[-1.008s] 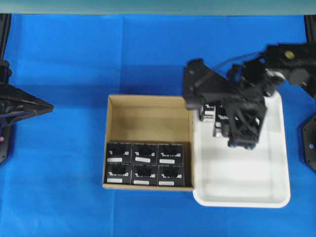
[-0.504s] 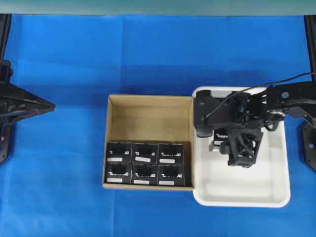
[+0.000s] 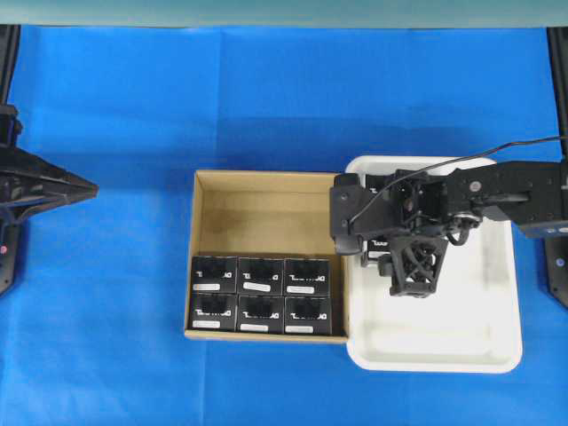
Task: Pick the box from inside the cardboard box.
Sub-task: 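Carry the box right and lower it into the white tray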
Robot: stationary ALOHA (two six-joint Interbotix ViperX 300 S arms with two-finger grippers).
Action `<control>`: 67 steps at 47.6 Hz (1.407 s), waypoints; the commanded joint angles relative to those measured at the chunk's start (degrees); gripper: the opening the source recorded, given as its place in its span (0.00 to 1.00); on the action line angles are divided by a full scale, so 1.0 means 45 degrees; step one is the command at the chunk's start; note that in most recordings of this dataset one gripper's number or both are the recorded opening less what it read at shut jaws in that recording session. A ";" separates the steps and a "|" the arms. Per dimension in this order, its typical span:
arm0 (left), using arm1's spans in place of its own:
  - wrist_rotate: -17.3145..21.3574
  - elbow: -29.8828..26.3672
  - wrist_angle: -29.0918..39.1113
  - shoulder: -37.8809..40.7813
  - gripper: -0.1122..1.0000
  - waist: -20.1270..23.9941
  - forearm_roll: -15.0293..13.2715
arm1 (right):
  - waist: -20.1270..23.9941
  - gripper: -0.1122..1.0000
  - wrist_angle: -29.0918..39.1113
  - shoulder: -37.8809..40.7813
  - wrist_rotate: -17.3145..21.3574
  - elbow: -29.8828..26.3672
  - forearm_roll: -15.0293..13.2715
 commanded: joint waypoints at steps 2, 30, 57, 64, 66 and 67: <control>-0.0020 -0.0469 -0.0117 0.0098 0.06 0.0020 0.0039 | -0.0098 0.67 -0.0098 0.0234 -0.0020 -0.0117 -0.0098; -0.0039 -0.0488 -0.0117 0.0117 0.06 -0.0020 0.0039 | -0.0078 0.65 -0.0020 0.0547 0.0000 -0.0293 -0.0156; -0.0039 -0.0508 -0.0117 0.0117 0.06 -0.0078 0.0039 | -0.0039 0.95 0.0371 0.0586 0.0039 -0.0527 -0.0078; -0.0039 -0.0508 -0.0117 0.0117 0.06 -0.0078 0.0039 | -0.0039 0.95 0.0527 0.0391 0.0078 -0.0742 -0.0059; -0.0039 -0.0508 -0.0137 0.0117 0.06 -0.0078 0.0039 | -0.0039 0.95 0.0742 0.0234 0.0098 -0.0859 -0.0059; -0.0039 -0.0508 -0.0117 0.0117 0.06 -0.0078 0.0039 | -0.0039 0.95 0.0879 0.0156 0.0098 -0.0918 -0.0059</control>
